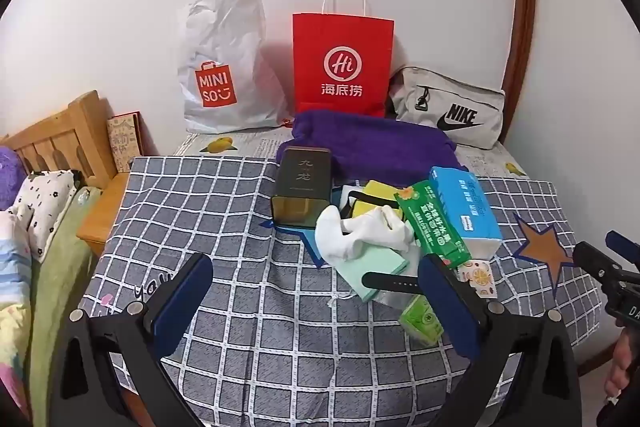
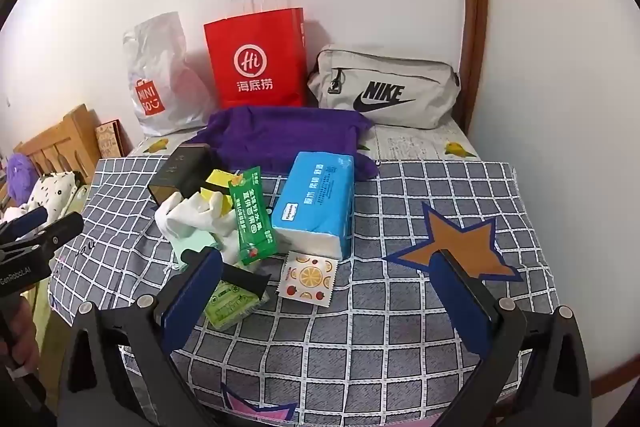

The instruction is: Organize soft objects

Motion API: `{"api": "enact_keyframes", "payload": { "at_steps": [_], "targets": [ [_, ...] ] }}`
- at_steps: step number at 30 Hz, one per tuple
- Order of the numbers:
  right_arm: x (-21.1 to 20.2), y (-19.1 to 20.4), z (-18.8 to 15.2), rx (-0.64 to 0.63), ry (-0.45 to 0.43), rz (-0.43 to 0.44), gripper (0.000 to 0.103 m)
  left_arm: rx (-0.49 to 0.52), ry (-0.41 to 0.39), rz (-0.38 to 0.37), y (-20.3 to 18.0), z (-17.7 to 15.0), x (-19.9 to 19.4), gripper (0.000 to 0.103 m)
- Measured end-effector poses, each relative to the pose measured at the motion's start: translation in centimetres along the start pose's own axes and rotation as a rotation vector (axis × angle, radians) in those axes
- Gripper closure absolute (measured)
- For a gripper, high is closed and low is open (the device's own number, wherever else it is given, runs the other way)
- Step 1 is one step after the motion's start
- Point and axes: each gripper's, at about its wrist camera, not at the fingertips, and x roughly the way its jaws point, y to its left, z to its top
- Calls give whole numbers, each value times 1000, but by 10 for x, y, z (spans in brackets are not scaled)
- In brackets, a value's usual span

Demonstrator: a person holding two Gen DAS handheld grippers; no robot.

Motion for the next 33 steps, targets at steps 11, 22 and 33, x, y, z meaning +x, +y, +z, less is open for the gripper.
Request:
{"api": "enact_keyframes", "payload": {
  "at_steps": [11,22,33],
  "targets": [
    [2,2,1,0,3,10,1,-5,-3,32,1,-1,1,0],
    [-1,-1,1,-8,-9,18,1,8,-14,3,-2,-1,-2,0],
    [-6,2,1,-9,-17,26,1,-3,-28,4,1,4,-9,0]
  ]
}}
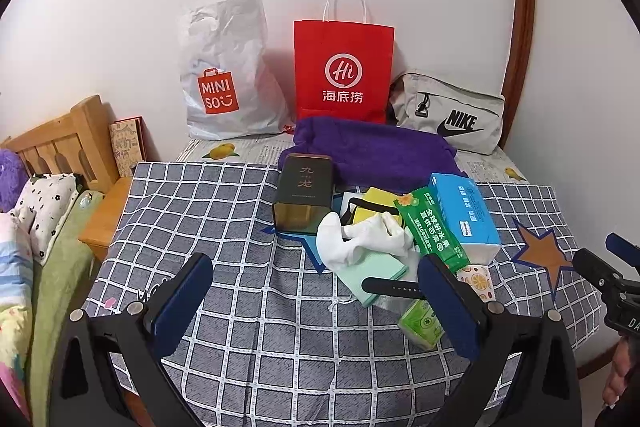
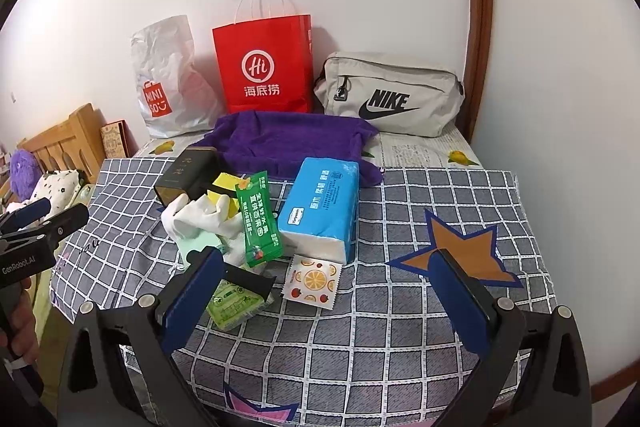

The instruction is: Organize soft objects

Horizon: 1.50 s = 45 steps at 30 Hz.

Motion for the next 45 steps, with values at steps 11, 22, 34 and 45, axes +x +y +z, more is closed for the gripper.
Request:
{"api": "enact_keyframes", "payload": {
  "at_steps": [11,22,34,45],
  "targets": [
    [-2,1,1,1,-3,9,2,9,-4,5,0,0,-1,0],
    [-6,0,0,-5,-12,0,2,15,-12,2,-1,-1,-3,0],
    [-7,2,0,-6,-15,1,2,11,-9,8,0,-1,-3,0],
    [-7,1,0,-8,-17,6,2,13,-8,10,0,0,-3,0]
  ]
}}
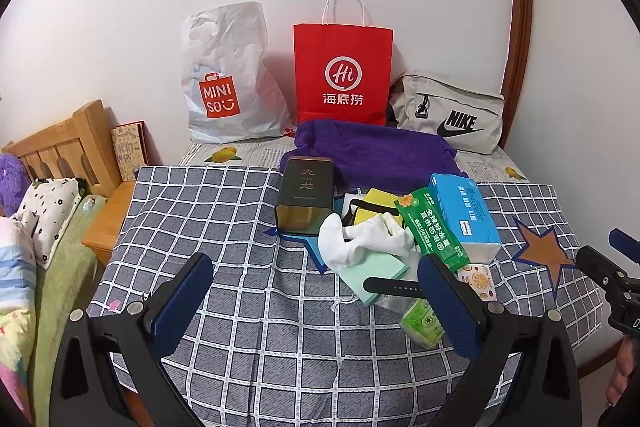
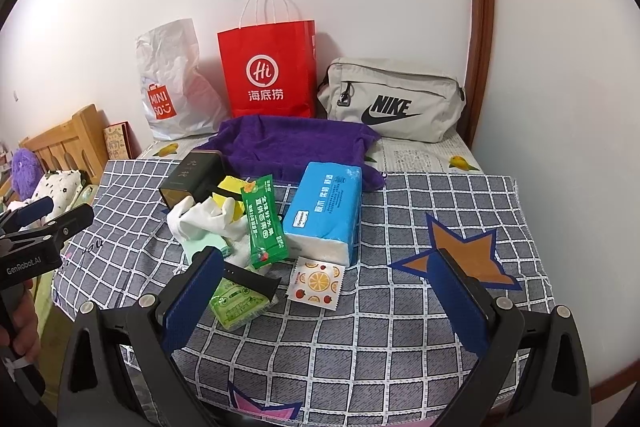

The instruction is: Organize soft objects

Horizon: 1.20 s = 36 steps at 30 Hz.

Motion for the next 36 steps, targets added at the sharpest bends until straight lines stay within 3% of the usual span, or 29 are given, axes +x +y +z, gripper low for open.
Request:
{"api": "enact_keyframes", "payload": {
  "at_steps": [24,36],
  "targets": [
    [0,2,-2,-5,-5,12,2,7,-5,12,0,1,-1,0],
    [47,-1,-20,10,99,49,2,-31,84,-11,14,-14,40,0]
  ]
}}
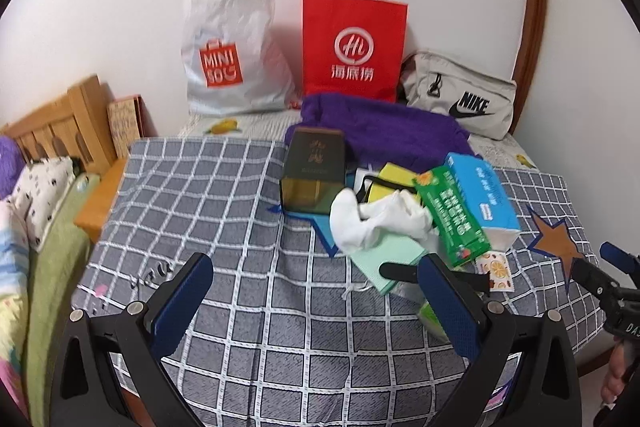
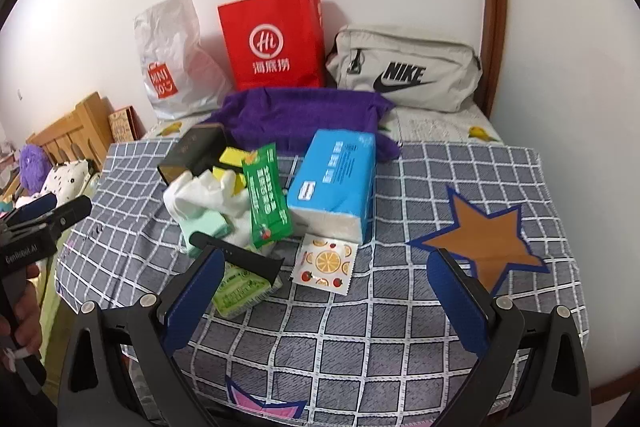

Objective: Organize soft objects
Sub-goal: 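Reach the right gripper to the green snack packet and grasp it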

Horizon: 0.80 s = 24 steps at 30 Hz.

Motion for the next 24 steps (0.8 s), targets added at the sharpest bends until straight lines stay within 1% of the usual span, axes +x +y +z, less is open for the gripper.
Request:
{"api": "enact_keyframes", "payload": {
  "at_steps": [5,7,9,17,20,24],
  "targets": [
    [20,4,-5,-28,6,1,3,-15,53,4,8,-7,28,0],
    [29,9,-3,-48,6,3,7,-18,72,11,12,-9,37,0],
    [38,17,1,-82,2,3,10,-24,89,19,16,-10,46,0],
    [85,60,17,-274,-21,-6,12,-60,138,55,42,-13,76,0],
    [101,77,22,-349,-25,-23,12,-65,152,61,49,-11,84,0],
    [121,91,27,-404,-12,-45,12,-73,155,71,58,-7,90,0]
  ]
}}
